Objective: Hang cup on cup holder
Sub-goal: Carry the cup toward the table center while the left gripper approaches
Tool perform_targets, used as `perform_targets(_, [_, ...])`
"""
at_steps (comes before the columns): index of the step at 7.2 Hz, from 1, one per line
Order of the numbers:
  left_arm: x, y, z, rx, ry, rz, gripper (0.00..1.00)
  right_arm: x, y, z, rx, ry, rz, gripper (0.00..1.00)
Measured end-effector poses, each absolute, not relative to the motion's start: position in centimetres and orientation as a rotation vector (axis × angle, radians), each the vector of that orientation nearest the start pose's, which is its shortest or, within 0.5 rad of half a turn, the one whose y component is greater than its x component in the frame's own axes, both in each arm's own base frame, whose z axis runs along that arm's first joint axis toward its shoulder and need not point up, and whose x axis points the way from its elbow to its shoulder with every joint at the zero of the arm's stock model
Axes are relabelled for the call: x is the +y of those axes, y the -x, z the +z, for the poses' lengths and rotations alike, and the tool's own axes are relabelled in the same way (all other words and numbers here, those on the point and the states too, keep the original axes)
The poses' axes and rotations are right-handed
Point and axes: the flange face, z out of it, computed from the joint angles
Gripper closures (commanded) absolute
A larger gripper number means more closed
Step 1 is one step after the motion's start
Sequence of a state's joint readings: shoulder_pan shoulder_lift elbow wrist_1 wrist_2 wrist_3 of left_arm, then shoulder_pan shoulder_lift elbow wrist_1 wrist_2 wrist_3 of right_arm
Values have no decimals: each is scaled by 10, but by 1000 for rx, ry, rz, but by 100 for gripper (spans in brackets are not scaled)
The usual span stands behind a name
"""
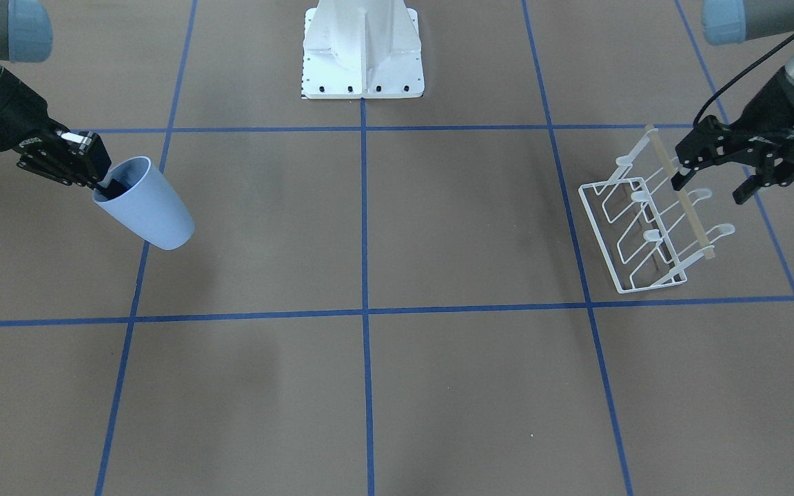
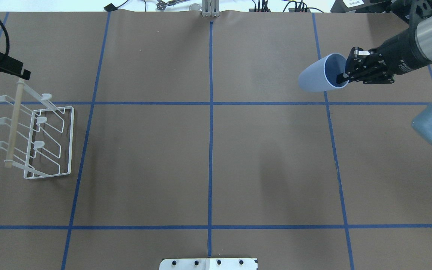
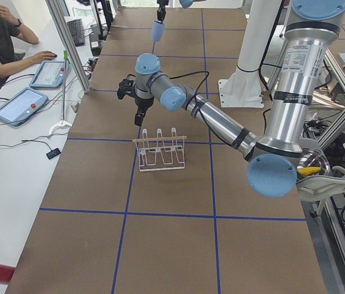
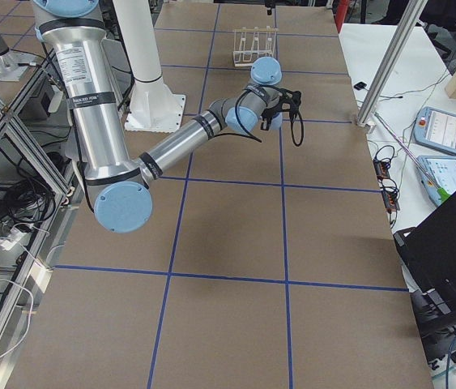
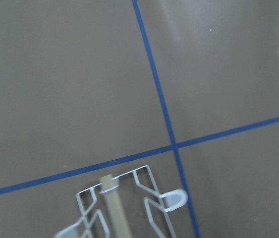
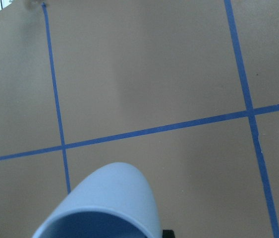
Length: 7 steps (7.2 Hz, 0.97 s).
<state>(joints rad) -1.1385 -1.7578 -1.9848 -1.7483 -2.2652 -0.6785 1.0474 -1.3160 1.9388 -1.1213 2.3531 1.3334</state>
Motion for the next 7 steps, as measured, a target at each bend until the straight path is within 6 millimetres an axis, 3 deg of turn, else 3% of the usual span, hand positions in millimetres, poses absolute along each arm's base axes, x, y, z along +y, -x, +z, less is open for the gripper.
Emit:
perform_targets(2, [-507,-192,295,1051,-248,-76,2,-493,250,276,-1338,-50,365,100])
perform_targets(4, [-496,-245,238,1180,-162,-169,2,-485,278,250,-1436,-4,396,100])
perform_targets(7, [-461,-305,199,1374,-84,-308,2,-463,300,220,-1592,56,419,100])
